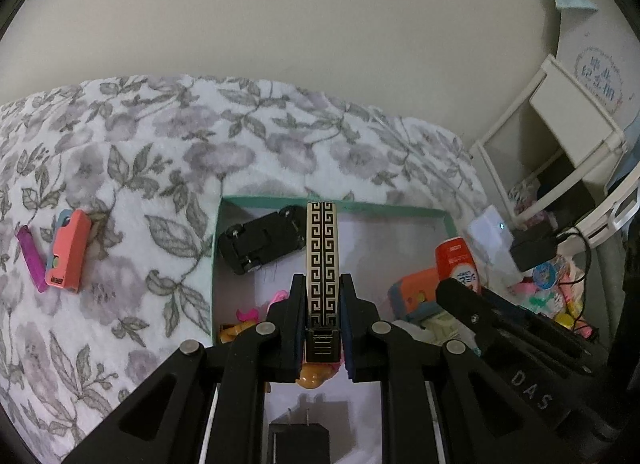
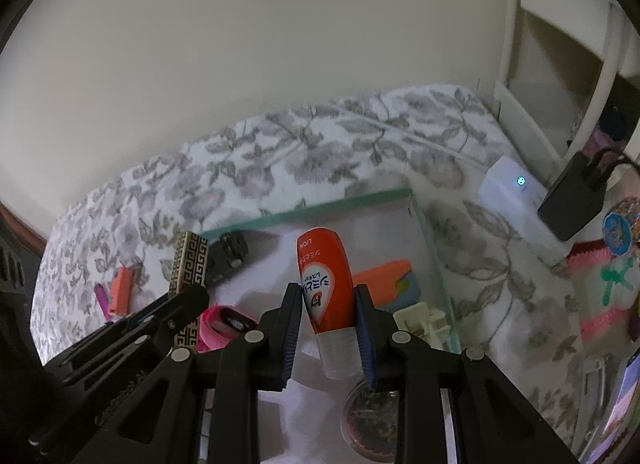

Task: Organize rigid objects
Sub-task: 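Carry the gold lipstick and red glue bottle over the tray with both tools, then open the left tool to drop the lipstick while the right tool releases the glue bottle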

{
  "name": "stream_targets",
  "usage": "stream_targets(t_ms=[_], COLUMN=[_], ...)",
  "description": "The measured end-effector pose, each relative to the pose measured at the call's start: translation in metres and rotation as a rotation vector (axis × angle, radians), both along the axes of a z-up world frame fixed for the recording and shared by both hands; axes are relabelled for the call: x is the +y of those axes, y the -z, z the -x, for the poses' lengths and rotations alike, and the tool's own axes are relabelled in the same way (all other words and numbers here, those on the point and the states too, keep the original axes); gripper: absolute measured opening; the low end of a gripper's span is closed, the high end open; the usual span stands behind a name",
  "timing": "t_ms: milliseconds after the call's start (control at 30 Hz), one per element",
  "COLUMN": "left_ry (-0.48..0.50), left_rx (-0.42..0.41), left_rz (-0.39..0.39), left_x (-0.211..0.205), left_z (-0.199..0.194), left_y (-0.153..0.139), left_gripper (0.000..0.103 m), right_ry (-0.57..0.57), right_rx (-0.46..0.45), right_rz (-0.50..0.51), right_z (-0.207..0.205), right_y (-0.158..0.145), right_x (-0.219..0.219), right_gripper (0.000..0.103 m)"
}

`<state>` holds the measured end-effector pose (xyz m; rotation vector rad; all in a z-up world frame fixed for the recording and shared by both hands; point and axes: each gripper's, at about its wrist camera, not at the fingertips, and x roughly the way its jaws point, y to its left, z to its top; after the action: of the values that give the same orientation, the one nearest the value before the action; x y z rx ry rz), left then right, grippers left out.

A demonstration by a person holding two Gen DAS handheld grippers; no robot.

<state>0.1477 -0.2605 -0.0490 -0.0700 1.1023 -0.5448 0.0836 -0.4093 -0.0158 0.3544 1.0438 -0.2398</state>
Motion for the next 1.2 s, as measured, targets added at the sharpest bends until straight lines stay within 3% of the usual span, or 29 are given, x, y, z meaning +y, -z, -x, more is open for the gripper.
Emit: stream_targets(t_ms=[333,667,733,833,1033,1167,1200], left_ry=[0.014,-0.002,-0.009,-0.023,-0.061,-0.105,-0.117], left_rx=[0.014,0.022,0.016,0.001,-0.027,-0.055,-0.060], left_rz=[-0.024,-0.033,-0.026,-0.010,0.001,-0.011,-0.016], left_x=[-0.005,-0.001,0.002,0.008,0.022,0.033,0.035], left_z=[0.000,-0.003,-0.004,-0.005,-0.010,-0.013,-0.014], left_y=[0.006,0.001,-0.004,-0.013,-0.030,-0.039,-0.041], left_gripper=[0.016,0.018,0.020,0.033,0.036,0.053,0.055], right_ry=[-0.018,-0.018,-0.021,-0.020,-0.012,-0.009,-0.008], right_rx=[0.098,0.086,0.058,0.029,-0.020,-0.044,-0.049], right_rz=[0.028,0.059,0.071,0.089,0.120,0.142,0.149], right_z=[-0.007,-0.007,-0.006,-0.005,-0.002,0.001,0.001], right_y=[0.025,0.018,0.009,-0.004,-0.025,-0.037,-0.040], right_x=[0.006,0.008,0.009,0.011,0.013,0.016,0.016], right_gripper=[0.031,0.031,0.031,0.031,0.031,0.032,0.036])
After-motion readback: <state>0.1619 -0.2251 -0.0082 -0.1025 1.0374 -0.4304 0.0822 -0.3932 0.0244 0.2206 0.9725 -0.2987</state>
